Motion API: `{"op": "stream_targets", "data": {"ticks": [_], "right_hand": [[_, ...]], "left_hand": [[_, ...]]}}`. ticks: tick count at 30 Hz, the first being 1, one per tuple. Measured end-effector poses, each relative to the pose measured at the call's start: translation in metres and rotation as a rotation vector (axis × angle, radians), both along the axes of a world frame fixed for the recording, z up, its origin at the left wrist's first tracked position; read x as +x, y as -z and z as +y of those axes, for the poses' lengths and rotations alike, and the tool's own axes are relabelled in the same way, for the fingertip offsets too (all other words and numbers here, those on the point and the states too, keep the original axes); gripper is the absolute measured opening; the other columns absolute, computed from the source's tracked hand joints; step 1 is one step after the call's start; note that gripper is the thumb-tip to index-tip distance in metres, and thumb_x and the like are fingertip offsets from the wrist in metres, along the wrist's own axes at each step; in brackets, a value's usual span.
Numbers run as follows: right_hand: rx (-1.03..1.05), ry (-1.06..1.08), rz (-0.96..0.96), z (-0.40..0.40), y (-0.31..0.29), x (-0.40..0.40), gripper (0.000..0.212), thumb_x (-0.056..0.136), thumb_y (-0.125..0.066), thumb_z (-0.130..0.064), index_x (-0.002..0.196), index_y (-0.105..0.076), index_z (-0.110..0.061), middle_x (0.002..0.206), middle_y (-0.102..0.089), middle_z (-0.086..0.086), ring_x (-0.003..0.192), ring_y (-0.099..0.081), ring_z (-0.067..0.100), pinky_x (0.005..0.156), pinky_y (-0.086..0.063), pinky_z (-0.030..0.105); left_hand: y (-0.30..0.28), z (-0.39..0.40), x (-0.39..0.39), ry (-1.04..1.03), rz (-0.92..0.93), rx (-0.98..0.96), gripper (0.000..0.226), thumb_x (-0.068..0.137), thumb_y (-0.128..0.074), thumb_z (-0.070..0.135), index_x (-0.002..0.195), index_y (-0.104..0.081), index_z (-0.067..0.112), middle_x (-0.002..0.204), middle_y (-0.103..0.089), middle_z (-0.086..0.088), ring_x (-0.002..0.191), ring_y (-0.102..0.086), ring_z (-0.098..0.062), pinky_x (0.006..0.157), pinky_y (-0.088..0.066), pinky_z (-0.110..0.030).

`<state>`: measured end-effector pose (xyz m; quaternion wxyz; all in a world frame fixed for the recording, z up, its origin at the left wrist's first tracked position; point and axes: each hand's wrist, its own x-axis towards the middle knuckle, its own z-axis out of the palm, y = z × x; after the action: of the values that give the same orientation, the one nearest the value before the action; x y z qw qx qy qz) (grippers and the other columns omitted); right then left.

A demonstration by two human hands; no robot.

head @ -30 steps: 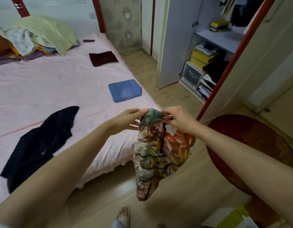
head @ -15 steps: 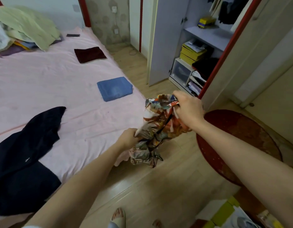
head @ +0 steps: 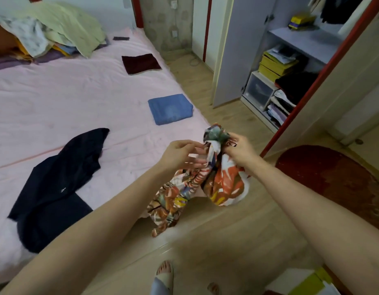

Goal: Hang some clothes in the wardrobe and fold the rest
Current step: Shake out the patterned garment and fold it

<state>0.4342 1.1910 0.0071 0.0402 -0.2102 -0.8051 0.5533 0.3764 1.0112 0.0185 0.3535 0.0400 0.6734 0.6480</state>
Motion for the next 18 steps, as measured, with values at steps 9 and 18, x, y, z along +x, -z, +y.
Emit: {"op": "stream_targets", "data": {"ticks": [9, 18], "right_hand": [[-0.414, 0.195, -0.033, -0.015, 0.015, -0.019, 0.029, 0.085, -0.056, -0.002, 0.111, -0.066, -0.010, 0.099, -0.072, 0.014, 0.094, -0.069, 0.029, 0.086, -0.056, 0.041], [-0.373, 0.217, 0.008, -0.005, 0.015, -0.016, 0.026, 0.087, -0.056, -0.004, 0.109, -0.066, -0.014, 0.099, -0.072, 0.012, 0.094, -0.069, 0.026, 0.084, -0.056, 0.039]], "left_hand": [[0.061, -0.031, 0.007, 0.025, 0.042, -0.528, 0.037, 0.097, -0.048, 0.027, 0.099, -0.066, -0.006, 0.096, -0.071, -0.019, 0.072, -0.062, -0.023, 0.070, -0.053, -0.031], [0.061, 0.011, 0.010, -0.264, -0.115, -0.206, 0.039, 0.097, -0.051, 0.037, 0.107, -0.068, 0.004, 0.103, -0.069, -0.010, 0.093, -0.064, -0.022, 0.080, -0.049, -0.028]]}}
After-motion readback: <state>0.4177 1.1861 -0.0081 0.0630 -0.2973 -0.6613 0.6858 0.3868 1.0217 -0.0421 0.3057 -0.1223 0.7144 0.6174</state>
